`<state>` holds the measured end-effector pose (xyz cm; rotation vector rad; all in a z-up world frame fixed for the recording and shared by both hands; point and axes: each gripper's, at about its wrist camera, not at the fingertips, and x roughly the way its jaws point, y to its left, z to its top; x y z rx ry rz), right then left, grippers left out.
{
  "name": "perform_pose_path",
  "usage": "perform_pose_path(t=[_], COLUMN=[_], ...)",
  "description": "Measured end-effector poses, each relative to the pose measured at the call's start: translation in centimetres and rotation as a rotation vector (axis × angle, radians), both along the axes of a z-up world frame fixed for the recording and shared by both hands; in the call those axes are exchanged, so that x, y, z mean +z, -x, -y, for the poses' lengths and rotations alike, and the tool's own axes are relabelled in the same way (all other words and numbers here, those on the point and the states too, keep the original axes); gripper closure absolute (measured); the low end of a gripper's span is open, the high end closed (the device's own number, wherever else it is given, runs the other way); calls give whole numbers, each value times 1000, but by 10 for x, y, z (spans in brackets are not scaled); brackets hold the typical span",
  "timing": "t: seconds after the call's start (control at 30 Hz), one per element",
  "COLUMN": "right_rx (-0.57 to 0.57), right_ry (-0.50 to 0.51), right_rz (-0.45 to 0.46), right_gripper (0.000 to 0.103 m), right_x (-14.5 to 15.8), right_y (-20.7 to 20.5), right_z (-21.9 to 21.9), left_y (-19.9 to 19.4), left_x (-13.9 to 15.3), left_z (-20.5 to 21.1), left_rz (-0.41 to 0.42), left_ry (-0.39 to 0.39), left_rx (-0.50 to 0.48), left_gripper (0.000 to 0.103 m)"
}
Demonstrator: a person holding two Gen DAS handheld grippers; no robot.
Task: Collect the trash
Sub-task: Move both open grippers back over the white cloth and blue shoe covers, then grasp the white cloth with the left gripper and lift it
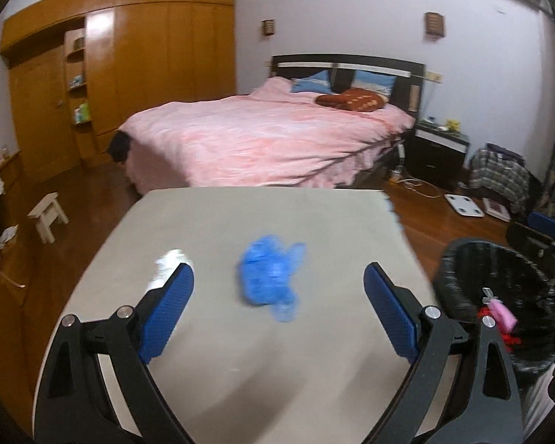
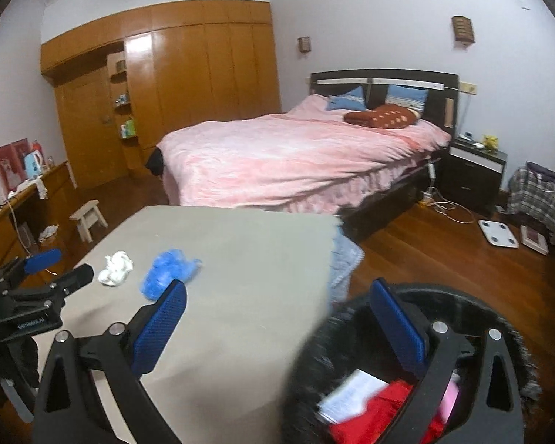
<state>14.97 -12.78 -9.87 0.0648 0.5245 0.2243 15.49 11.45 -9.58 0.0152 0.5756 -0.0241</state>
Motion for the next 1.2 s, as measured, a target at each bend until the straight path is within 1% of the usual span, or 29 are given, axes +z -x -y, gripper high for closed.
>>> perform_pose_path(t=[0.13,0.23,0.4,0.67,0.83,0.87,0.9,0.97,1.03,1.1,1.13,1.2], right_rx=[23,32,41,38,46,48,50,52,56,57,57,57], right_ry=[-13,-9,20,46,63,66,68,71,74,77,75,69], right_rz=[1,-13,-40,-97,-110,-114,-118,-126,-132,-135,-137,-143], right_gripper=[6,6,6,6,6,6,6,6,6,6,6,6], right_x=[-12,-24,-45,-73,-80,-82,-83,-86,-89,-90,-91,-92], right_y=[-22,-41,-68,-97,-105,-107,-109,-111,-113,-115,-116,-117], right_z=[-27,-47,-71,-93,-100,-102,-103,-105,-107,-109,-110,-112], left_y=[-13,-30,-59,-100,-119,-122,-124,-129,-133,-137,-137,-138], left_x=[-10,-21,-44,-81,-97,-99,-102,-107,-111,-116,-119,-120], left_z=[-30,-51,-84,-115,-123,-124,-124,-125,-127,-127,-128,-129], left_rz=[-8,-15,-52,-128,-166,-173,-182,-211,-232,-255,-263,-272], left_ry=[-12,-27,-14,30,53,57,64,79,94,104,107,113], left_rx=[55,96,132,162,162,161,160,154,149,138,133,132], left_gripper=[13,13,13,13,13,14,19,23,30,40,42,54])
